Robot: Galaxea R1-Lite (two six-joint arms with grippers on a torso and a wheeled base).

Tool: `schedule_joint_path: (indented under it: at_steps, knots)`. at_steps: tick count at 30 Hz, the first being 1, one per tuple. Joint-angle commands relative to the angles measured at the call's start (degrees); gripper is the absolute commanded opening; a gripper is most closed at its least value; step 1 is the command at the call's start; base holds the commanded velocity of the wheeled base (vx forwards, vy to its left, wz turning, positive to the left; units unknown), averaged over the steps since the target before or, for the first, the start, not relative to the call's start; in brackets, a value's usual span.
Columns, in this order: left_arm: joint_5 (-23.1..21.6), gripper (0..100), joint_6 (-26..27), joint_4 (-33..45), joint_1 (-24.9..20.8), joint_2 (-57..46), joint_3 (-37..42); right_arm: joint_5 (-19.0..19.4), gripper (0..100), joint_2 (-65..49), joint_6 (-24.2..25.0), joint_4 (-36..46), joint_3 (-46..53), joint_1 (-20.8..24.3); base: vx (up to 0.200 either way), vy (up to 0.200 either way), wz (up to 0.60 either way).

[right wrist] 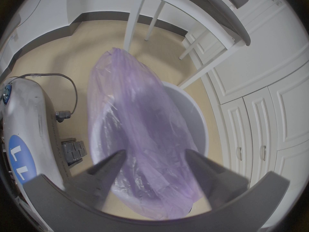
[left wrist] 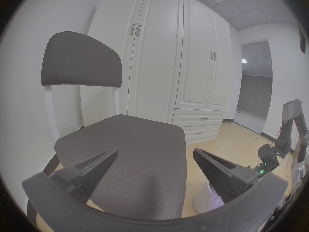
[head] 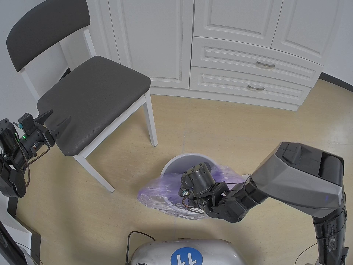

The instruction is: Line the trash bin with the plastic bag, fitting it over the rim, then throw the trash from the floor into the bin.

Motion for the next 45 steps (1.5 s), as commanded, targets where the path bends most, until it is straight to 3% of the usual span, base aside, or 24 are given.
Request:
schedule_joint_path:
  at_steps: [1,8,19,25,29,33,37,45]
  knots:
    - [-0.01,100,0.51,-0.02,0.03,1.22,-0.21,0.01,0,0.74,0.01,-0.3,-0.53,-0.93,0.0,0.0,0.0]
    - [0.08,100,1.74,-0.02,0.03,1.84,-0.12,0.1,0,-0.58,-0.08,0.32,-4.75,-1.46,0.0,0.0,0.0]
    - [-0.01,100,1.83,-0.02,-0.5,1.75,0.67,-0.08,0,3.91,0.01,5.5,-20.84,-3.39,0.0,0.0,0.0]
    - [-0.01,100,1.83,-0.02,-1.29,1.49,1.29,-1.83,0,10.85,0.8,4.54,-32.96,-4.71,0.0,0.0,0.0]
    - [-0.01,100,1.83,-0.02,-1.64,1.31,1.55,-4.29,0,13.49,2.3,1.64,-35.69,-5.24,0.0,0.0,0.0]
    - [0.08,100,5.43,-0.02,-3.57,1.84,2.87,-8.95,0,19.38,3.0,-14.62,-36.48,-5.33,0.0,0.0,0.0]
    - [0.17,100,8.69,-0.02,-5.07,3.51,4.01,-10.1,0,23.15,1.68,-25.08,-37.71,-6.2,0.0,0.0,0.0]
    - [0.17,100,10.97,-0.02,-6.65,4.83,5.07,-10.27,0,27.81,1.59,-33.34,-44.3,-6.82,0.0,0.0,0.0]
